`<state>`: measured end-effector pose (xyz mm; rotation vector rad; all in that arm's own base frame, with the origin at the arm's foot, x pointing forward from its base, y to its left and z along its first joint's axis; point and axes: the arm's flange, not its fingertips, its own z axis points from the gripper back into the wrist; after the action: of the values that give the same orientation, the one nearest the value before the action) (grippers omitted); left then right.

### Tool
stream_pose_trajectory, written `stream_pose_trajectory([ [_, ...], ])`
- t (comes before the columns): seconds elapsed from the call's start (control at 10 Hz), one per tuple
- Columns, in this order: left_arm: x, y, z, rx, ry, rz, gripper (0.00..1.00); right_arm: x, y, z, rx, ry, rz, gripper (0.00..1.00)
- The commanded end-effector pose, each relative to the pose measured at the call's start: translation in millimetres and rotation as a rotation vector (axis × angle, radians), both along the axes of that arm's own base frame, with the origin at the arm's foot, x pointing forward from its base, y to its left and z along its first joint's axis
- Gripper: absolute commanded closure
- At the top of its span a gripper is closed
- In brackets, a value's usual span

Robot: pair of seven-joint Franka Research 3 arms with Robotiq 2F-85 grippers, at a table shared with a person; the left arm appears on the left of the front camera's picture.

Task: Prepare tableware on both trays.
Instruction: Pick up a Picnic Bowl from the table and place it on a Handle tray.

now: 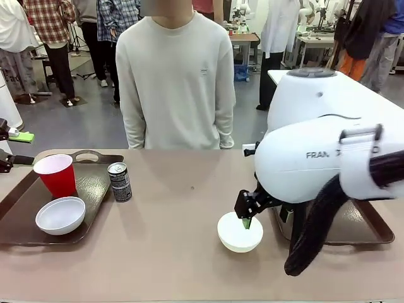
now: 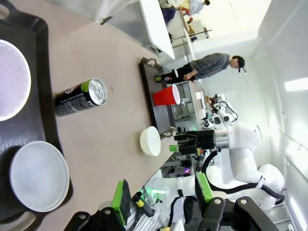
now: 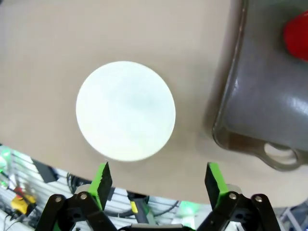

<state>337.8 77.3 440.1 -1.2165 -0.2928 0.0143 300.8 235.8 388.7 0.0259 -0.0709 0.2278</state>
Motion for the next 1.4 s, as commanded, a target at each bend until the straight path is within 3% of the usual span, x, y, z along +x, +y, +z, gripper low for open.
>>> stream_pose_trajectory([
  [0.0,1,0,1,-0.018,-0.015,0.004,0.28,16,-2,-22,0.0,-0.034,-0.007,0.0],
  [0.3,1,0,1,-0.018,-0.015,0.004,0.28,29,-2,-41,0.022,-0.044,0.026,0.0],
  [0.4,1,0,1,-0.018,-0.015,0.004,0.28,33,-5,-46,0.02,-0.038,0.027,0.58],
  [0.5,1,0,1,-0.018,-0.015,0.004,0.28,35,-7,-49,0.02,-0.035,0.03,0.58],
  [0.6,1,0,1,-0.018,-0.015,0.004,0.28,35,-10,-52,0.026,-0.034,0.023,1.0],
  [0.7,1,0,1,-0.018,-0.015,0.004,0.28,38,-11,-54,0.031,-0.034,0.02,0.64],
  [0.8,1,0,1,-0.018,-0.015,0.004,0.28,36,-12,-55,0.038,-0.03,0.021,1.0],
  [1.3,1,0,1,-0.018,-0.015,0.004,0.28,32,-14,-60,0.049,-0.03,0.024,1.0],
])
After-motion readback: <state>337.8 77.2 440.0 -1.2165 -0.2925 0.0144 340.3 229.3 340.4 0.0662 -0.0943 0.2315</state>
